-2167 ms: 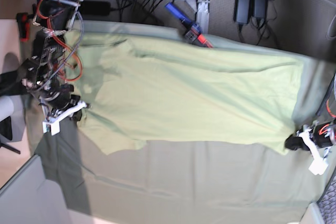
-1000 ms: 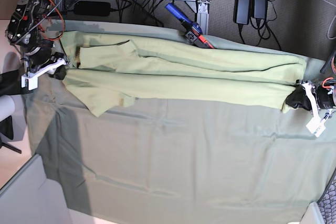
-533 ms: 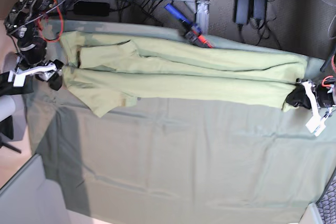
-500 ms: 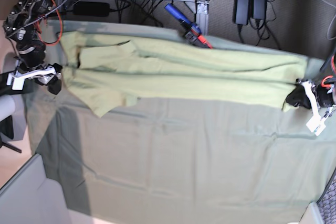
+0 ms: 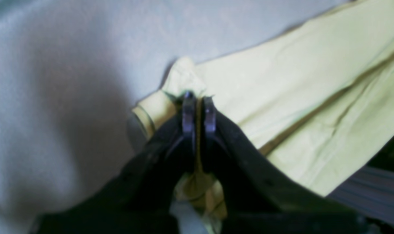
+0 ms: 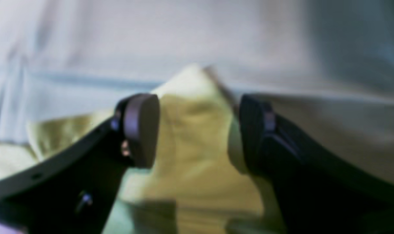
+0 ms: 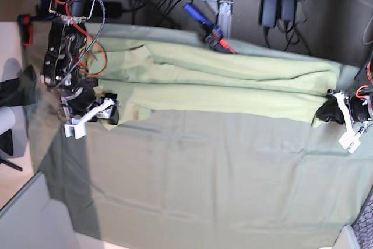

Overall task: Fold the T-shirt properly
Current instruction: 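Grasp both ends of the folded strip with the grippers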

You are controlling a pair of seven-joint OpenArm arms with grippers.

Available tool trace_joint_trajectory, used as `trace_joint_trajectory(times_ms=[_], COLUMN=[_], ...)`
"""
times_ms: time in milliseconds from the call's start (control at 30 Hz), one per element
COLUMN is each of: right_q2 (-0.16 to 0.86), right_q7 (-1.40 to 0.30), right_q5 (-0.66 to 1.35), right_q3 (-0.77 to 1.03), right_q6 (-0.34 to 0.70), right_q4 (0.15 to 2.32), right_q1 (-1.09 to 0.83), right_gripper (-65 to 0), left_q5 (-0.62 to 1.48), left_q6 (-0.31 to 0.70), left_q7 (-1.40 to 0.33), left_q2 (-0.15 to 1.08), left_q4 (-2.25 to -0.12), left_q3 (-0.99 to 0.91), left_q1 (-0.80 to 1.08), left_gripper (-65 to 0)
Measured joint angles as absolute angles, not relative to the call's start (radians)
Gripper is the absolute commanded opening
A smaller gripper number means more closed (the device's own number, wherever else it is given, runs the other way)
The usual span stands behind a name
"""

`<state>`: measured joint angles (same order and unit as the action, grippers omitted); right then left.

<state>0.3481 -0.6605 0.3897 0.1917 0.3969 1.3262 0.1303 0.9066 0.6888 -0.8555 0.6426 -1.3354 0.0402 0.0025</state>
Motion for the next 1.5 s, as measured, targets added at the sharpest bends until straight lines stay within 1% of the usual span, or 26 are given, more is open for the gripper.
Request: trace_joint_trajectory(times_ms=[33, 67, 100, 133, 167, 300, 367, 400, 500, 533, 567, 700, 967, 1000, 1100, 1133, 1233, 1267, 1300, 1333, 1367, 1400, 1500], right_q2=[0.349, 0.350, 0.352, 0.352, 0.352, 0.350, 0.349, 0.349, 0.349, 0.349, 0.351, 0.353, 0.352, 0.352, 0.354, 0.354, 0.349, 0.349, 0.349, 0.349, 0.349, 0.349, 0.349], right_q7=[-0.656, -0.659, -0.658, -0.658, -0.659, -0.667, -0.704, -0.719, -0.767, -0.778, -0.782, -0.809, -0.817, -0.816, -0.817, -0.817, -0.821, -0.822, -0.822, -0.822, -0.820, -0.817, -0.812], right_q5=[0.385, 0.379, 0.367, 0.366, 0.365, 0.363, 0.377, 0.395, 0.448, 0.468, 0.483, 0.524, 0.543, 0.550, 0.559, 0.561, 0.558, 0.560, 0.558, 0.559, 0.558, 0.558, 0.558], right_q3=[0.172, 0.158, 0.151, 0.150, 0.150, 0.171, 0.192, 0.203, 0.244, 0.261, 0.278, 0.329, 0.436, 0.453, 0.477, 0.476, 0.476, 0.476, 0.476, 0.476, 0.476, 0.476, 0.476], right_q6=[0.397, 0.397, 0.397, 0.397, 0.397, 0.397, 0.397, 0.397, 0.397, 0.397, 0.397, 0.402, 0.404, 0.404, 0.403, 0.403, 0.403, 0.403, 0.403, 0.404, 0.403, 0.403, 0.403], right_q4=[1.327, 1.327, 1.327, 1.327, 1.327, 1.329, 1.345, 1.359, 1.430, 1.462, 1.496, 1.616, 1.852, 1.871, 1.887, 1.887, 1.887, 1.887, 1.887, 1.887, 1.887, 1.887, 1.887], right_q1=[0.131, 0.133, 0.134, 0.134, 0.133, 0.133, 0.132, 0.130, 0.125, 0.115, 0.100, -0.017, -0.272, -0.291, -0.335, -0.349, -0.388, -0.397, -0.400, -0.400, -0.399, -0.398, -0.396], right_gripper=[-32.1, -38.9, -47.9, -58.4, -65.0, -65.0, -65.0, -65.0, -65.0, -65.0, -65.0, -65.0, -65.0, -65.0, -65.0, -65.0, -65.0, -56.6, -44.7, -35.3, -28.9, -26.6, -26.7], left_q5=[0.906, 0.907, 0.906, 0.906, 0.906, 0.906, 0.906, 0.906, 0.918, 0.943, 0.962, 0.997, 1.045, 1.047, 1.048, 1.049, 1.055, 1.055, 1.057, 1.068, 1.086, 1.087, 1.086], left_q6=[0.689, 0.689, 0.689, 0.689, 0.689, 0.689, 0.689, 0.689, 0.689, 0.689, 0.689, 0.689, 0.689, 0.689, 0.689, 0.689, 0.689, 0.689, 0.689, 0.689, 0.689, 0.689, 0.689], left_q7=[-0.856, -0.855, -0.856, -0.856, -0.856, -0.855, -0.852, -0.852, -0.895, -0.919, -0.938, -0.960, -0.984, -0.987, -0.995, -0.995, -0.995, -0.995, -0.996, -0.996, -0.994, -0.995, -0.994], left_q2=[0.643, 0.643, 0.643, 0.643, 0.643, 0.643, 0.643, 0.643, 0.643, 0.645, 0.646, 0.657, 0.722, 0.726, 0.729, 0.729, 0.731, 0.731, 0.731, 0.731, 0.731, 0.731, 0.728], left_q4=[-1.335, -1.335, -1.335, -1.335, -1.335, -1.335, -1.335, -1.335, -1.335, -1.335, -1.335, -1.336, -1.369, -1.369, -1.369, -1.370, -1.370, -1.370, -1.370, -1.370, -1.370, -1.370, -1.370], left_q3=[0.040, 0.040, 0.040, 0.040, 0.040, 0.040, 0.040, 0.040, 0.040, 0.040, 0.040, 0.040, 0.040, 0.040, 0.040, 0.040, 0.040, 0.040, 0.040, 0.040, 0.040, 0.040, 0.038], left_q1=[0.002, 0.002, 0.002, 0.002, 0.002, 0.002, 0.002, 0.002, -0.001, 0.000, 0.000, 0.001, 0.002, 0.002, 0.006, 0.012, 0.039, 0.049, 0.056, 0.064, 0.068, 0.072, 0.072], left_gripper=[-65.0, -65.0, -65.0, -65.0, -65.0, -65.0, -65.0, -64.0, -45.8, -42.2, -41.3, -41.3, -41.3, -40.0, -31.6, -29.7, -29.0, -29.0, -29.0, -29.0, -29.0, -29.0, -29.0])
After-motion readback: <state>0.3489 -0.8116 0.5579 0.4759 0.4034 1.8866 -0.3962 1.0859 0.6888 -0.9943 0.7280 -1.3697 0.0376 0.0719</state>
